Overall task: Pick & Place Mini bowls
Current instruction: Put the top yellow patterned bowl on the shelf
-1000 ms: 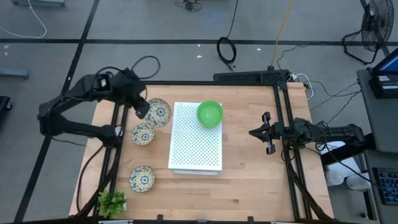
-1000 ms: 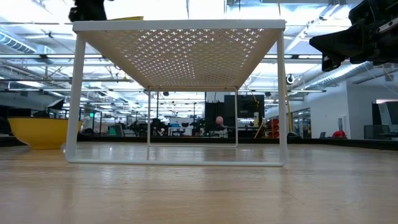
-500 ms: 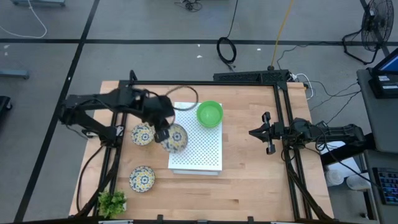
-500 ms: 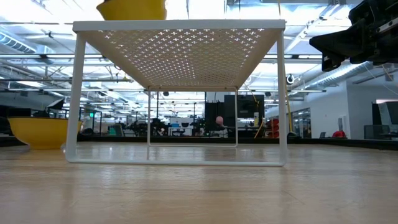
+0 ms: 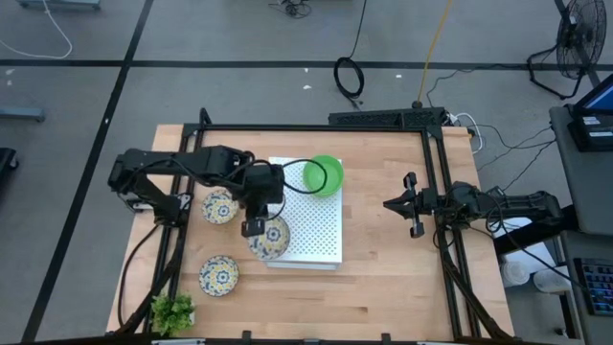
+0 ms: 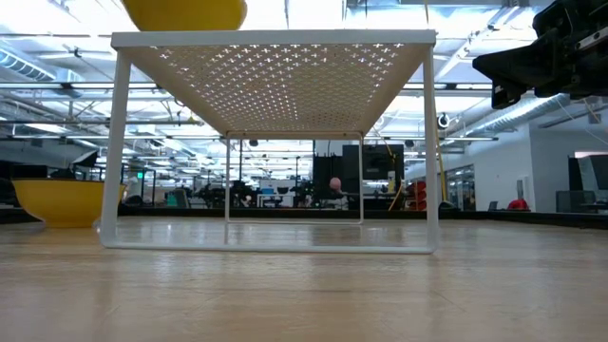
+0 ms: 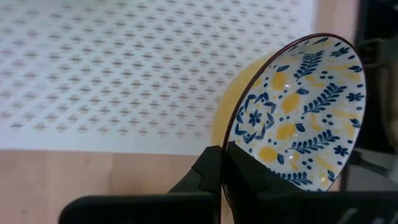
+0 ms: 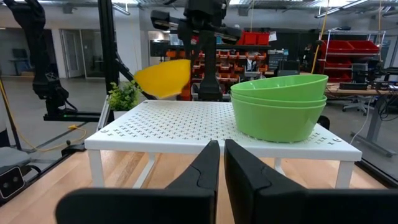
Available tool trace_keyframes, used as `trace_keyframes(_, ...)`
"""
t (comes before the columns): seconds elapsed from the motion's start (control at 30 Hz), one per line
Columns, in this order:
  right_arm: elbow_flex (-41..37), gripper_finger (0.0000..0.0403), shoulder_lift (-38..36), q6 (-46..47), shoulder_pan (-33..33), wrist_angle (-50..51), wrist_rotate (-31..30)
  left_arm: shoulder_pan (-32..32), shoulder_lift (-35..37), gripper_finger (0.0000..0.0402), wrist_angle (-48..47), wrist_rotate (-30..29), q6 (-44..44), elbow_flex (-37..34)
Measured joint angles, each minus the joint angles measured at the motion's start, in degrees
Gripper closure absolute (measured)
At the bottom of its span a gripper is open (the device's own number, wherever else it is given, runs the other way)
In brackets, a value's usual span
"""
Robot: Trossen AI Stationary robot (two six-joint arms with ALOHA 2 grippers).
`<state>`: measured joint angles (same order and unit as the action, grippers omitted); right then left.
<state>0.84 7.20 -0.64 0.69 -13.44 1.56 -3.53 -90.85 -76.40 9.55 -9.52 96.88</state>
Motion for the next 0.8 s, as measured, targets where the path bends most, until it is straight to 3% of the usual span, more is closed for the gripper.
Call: trace_keyframes(0.8, 0.0, 0.0387, 0.0, 0.0, 0.0, 0.0, 0.0, 0.2, -1.3, 0.0388, 5.9, 0.5, 5.9, 0.0)
